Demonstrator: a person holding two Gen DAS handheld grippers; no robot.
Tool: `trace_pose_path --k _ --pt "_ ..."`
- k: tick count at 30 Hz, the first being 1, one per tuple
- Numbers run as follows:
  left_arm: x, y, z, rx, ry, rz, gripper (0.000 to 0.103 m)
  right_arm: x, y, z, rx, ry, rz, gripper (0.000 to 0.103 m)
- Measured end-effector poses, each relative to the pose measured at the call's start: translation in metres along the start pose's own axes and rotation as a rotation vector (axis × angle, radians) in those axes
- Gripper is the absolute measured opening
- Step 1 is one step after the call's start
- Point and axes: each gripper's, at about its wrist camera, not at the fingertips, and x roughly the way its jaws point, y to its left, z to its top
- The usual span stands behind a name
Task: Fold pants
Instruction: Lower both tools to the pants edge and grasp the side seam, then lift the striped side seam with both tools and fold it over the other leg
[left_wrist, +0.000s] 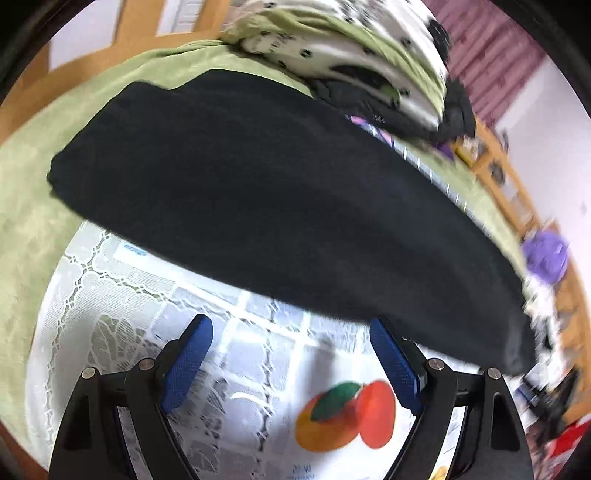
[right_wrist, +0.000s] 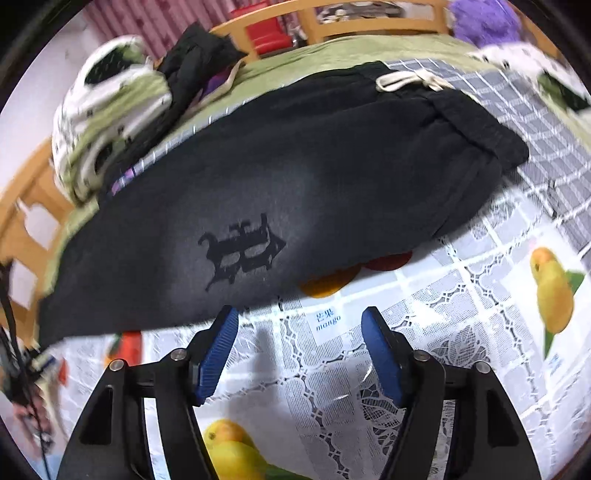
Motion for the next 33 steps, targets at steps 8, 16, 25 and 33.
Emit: trace_pose_path --k 8,16,25,33 --pt "0.017 0.017 0.019 -0.129 -0.058 -0.064 0.085 0.009 -0.023 0.014 0.143 -0.044 0.097 0.069" --pt "0.026 0.019 0.032 -0.196 -0.088 0.026 0.021 0.034 -0.026 0.036 0.179 -0.028 0.094 0.02" --pt "-0.024 -0.024 0.088 -0.007 -0.23 0.017 0.009 -0.013 0.028 0.101 -0.013 -0.164 0.15 0.014" --pt "0.002 -0.08 0.172 0.121 -0.355 0.091 0.009 0.01 0.07 0.202 -0.118 -0.213 0.14 0.013"
